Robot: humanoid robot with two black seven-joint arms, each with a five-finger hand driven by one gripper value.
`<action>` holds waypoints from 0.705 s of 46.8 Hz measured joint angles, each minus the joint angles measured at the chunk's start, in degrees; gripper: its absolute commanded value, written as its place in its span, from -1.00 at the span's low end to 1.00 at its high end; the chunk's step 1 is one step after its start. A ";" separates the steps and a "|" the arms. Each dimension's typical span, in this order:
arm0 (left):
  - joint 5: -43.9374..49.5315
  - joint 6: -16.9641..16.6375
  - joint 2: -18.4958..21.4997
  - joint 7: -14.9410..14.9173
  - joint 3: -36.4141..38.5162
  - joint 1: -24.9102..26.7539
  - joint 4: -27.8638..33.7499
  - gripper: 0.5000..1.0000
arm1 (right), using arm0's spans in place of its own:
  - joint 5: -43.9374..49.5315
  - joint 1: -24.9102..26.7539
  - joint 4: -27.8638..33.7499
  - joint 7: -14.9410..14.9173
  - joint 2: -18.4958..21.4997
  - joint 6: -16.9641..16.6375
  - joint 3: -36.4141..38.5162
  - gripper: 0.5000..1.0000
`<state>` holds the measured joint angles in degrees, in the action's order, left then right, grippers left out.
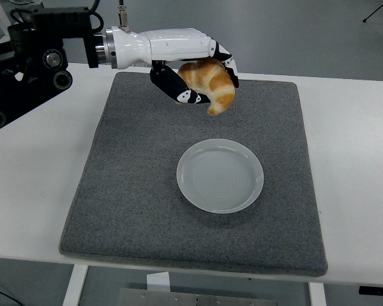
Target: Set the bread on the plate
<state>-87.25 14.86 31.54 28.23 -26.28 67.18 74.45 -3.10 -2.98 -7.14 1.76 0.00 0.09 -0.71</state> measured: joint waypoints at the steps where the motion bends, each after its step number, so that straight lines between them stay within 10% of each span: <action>1: -0.75 -0.17 -0.65 0.01 0.41 -0.23 -0.16 -1.00 | 0.00 0.00 0.00 0.00 0.00 0.00 0.00 0.81; 33: -10.12 -15.16 -10.50 -0.03 9.75 -9.82 -9.04 -1.00 | 0.01 0.00 0.02 0.00 0.00 0.00 0.00 0.81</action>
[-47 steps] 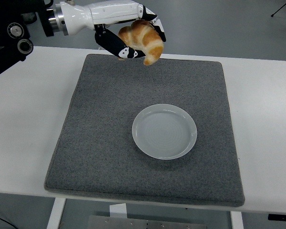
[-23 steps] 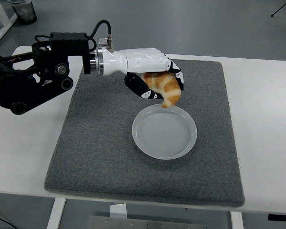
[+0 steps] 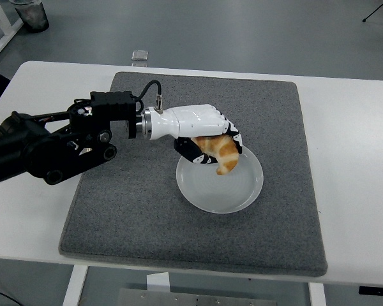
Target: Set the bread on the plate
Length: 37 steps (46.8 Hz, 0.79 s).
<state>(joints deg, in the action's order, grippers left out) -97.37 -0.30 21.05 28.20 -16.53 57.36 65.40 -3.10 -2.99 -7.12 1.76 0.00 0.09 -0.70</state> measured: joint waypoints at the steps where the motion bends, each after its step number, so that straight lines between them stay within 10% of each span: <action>1: -0.06 -0.55 -0.33 0.00 0.51 -0.07 -0.32 -1.00 | 0.00 0.00 0.00 -0.01 0.00 0.00 0.00 0.81; 37: -3.64 -7.45 -5.49 0.02 3.86 -4.18 -7.62 -1.00 | 0.01 0.00 0.00 0.00 0.00 0.00 0.00 0.81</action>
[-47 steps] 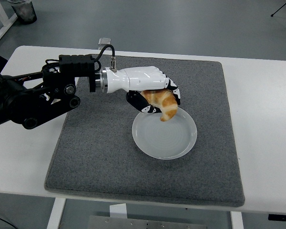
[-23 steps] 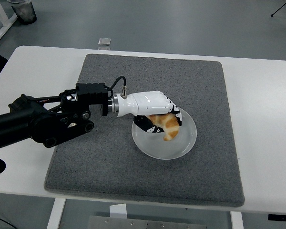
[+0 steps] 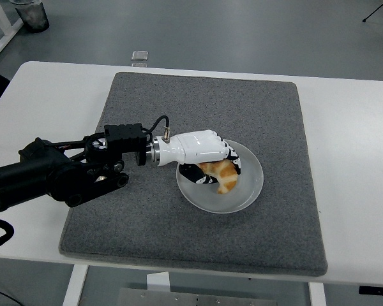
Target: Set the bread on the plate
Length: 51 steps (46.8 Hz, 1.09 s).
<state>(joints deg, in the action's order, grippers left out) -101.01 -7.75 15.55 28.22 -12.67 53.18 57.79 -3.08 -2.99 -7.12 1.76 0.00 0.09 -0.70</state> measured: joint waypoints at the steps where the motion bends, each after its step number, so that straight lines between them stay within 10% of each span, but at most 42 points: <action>1: 0.07 -0.01 0.00 0.00 0.08 0.00 -0.02 -1.00 | 0.00 0.00 0.00 0.00 0.00 0.00 0.00 0.81; 8: 0.13 -0.04 0.00 0.00 0.20 -0.68 -0.04 -0.99 | 0.00 0.00 0.00 0.00 0.00 0.00 0.00 0.81; 18: 0.53 0.03 0.04 -0.01 0.24 -0.85 0.28 0.44 | -0.02 0.00 0.00 0.00 0.00 0.00 0.00 0.81; 32: 4.35 1.96 0.73 0.30 -0.40 0.12 1.33 0.96 | -0.02 0.00 0.00 0.00 0.00 0.00 0.00 0.81; 51: 14.77 8.22 7.77 0.71 -0.93 5.55 7.17 0.99 | -0.02 0.00 0.00 -0.01 0.00 0.00 0.00 0.81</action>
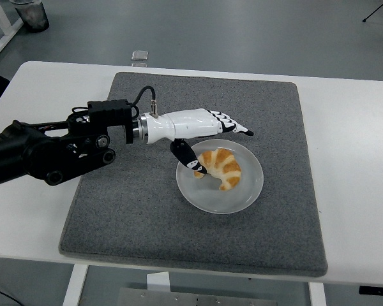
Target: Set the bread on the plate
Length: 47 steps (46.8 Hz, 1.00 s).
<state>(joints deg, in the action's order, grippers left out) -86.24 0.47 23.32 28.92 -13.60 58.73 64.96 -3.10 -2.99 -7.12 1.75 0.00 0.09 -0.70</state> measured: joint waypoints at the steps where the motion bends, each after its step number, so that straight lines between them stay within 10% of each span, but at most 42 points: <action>1: 1.07 0.70 0.47 0.00 -0.06 0.37 0.34 0.99 | 0.00 0.01 -0.01 0.02 0.00 0.00 -0.01 0.81; 13: 18.08 10.54 4.59 -0.07 -4.37 2.33 0.99 0.99 | 0.00 0.00 0.00 0.00 0.00 0.00 0.00 0.81; 47: 65.09 11.86 8.26 -0.10 -7.75 -2.99 -5.62 0.99 | 0.00 0.00 0.00 0.00 0.00 0.00 0.00 0.81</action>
<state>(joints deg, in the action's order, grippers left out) -21.16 12.33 31.58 28.82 -21.35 55.75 59.34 -3.10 -2.99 -7.12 1.75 0.00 0.09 -0.70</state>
